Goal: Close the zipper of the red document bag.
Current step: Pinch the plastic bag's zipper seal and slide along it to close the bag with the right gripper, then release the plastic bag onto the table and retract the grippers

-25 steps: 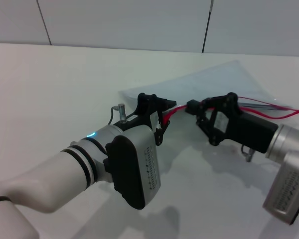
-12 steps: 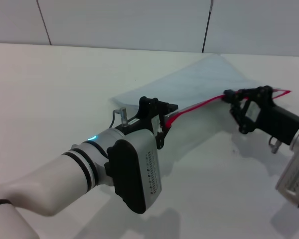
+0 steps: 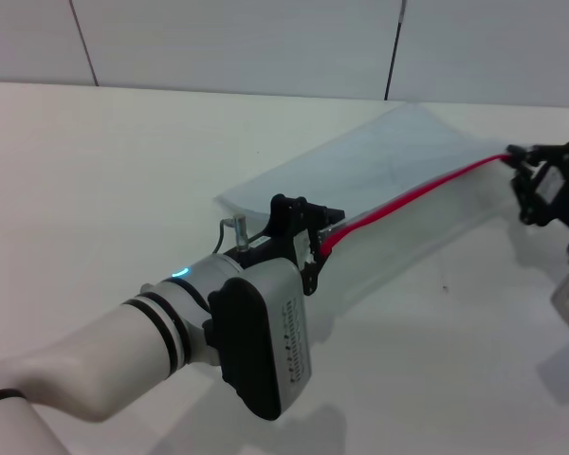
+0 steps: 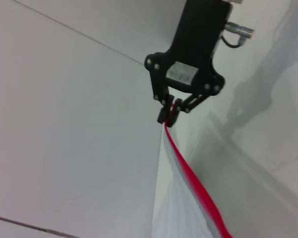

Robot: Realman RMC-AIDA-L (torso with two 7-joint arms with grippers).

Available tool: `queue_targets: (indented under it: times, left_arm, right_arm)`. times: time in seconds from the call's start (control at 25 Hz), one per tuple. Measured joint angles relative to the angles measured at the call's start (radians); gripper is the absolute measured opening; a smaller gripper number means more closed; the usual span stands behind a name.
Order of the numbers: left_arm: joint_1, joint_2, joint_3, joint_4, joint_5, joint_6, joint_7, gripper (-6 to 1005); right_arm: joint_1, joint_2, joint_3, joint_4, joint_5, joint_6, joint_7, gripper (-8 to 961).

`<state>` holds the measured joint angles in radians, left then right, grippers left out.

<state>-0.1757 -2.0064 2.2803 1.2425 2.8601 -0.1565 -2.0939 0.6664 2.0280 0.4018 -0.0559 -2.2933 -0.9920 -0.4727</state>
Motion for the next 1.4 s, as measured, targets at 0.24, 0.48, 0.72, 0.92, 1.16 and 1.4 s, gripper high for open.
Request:
queue_targets:
  times: [0.24, 0.48, 0.72, 0.92, 1.16, 1.4]
  left_arm:
    - [0.003, -0.003, 0.005, -0.014, -0.002, -0.007, -0.003, 54]
    - [0.013, -0.008, 0.014, -0.041, -0.017, -0.055, -0.010, 54]
    - [0.002, -0.002, 0.037, -0.088, -0.117, -0.170, -0.013, 54]
    - [-0.012, -0.010, 0.035, -0.142, -0.236, -0.266, -0.013, 65]
    - [-0.055, -0.017, 0.036, -0.266, -0.394, -0.501, -0.069, 216]
    - [-0.092, -0.020, 0.018, -0.411, -0.483, -0.818, -0.296, 458]
  right_arm:
    - [0.008, 0.000, 0.109, -0.027, 0.000, 0.046, -0.005, 48]
    - [0.009, 0.000, 0.179, -0.053, 0.000, 0.051, -0.014, 49]
    - [-0.008, 0.008, 0.210, -0.020, 0.001, 0.042, -0.046, 49]
    - [-0.044, 0.009, 0.233, 0.037, 0.001, -0.004, -0.047, 154]
    - [-0.120, 0.011, 0.316, 0.095, 0.001, -0.192, -0.041, 446]
    - [-0.170, 0.013, 0.344, 0.188, 0.074, -0.326, -0.015, 605]
